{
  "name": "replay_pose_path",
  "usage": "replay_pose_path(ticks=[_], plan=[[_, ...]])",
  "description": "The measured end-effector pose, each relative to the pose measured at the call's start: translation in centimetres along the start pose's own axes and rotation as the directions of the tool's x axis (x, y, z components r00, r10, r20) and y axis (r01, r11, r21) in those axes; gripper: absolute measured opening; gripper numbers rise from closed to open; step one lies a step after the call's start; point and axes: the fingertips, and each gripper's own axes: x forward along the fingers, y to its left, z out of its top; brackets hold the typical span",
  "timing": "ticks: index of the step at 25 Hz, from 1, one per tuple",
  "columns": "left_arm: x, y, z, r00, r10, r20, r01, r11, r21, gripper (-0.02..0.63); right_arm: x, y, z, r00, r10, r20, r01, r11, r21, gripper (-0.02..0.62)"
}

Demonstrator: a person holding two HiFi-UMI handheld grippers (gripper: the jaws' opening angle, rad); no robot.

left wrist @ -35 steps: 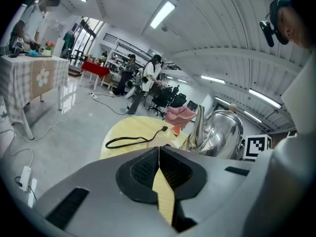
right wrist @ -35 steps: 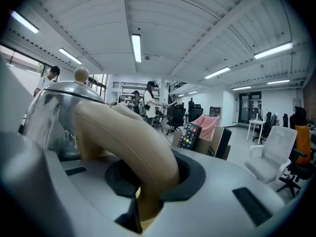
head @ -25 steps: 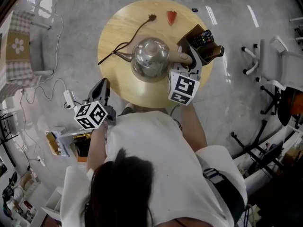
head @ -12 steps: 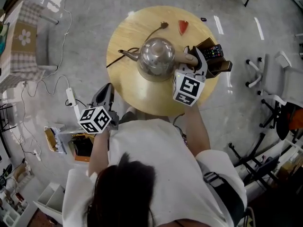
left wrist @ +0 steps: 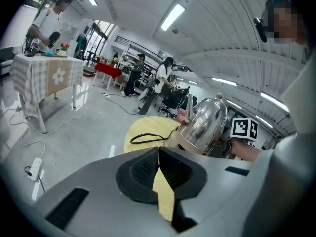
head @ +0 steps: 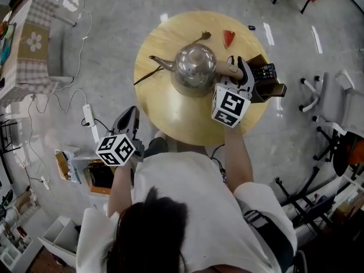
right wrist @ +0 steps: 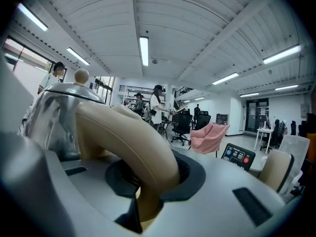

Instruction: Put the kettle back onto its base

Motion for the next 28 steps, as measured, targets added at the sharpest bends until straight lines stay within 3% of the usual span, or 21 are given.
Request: replay_pose_path(ticks=[28], plan=[[0.2,0.3,-0.6,0.999,0.028,-0.046,-0.027,0.999,0.024,0.028,2.4,1.4,-2.4,1.000,0.018,-0.001,-0.018,1.000,-0.014,0.087]])
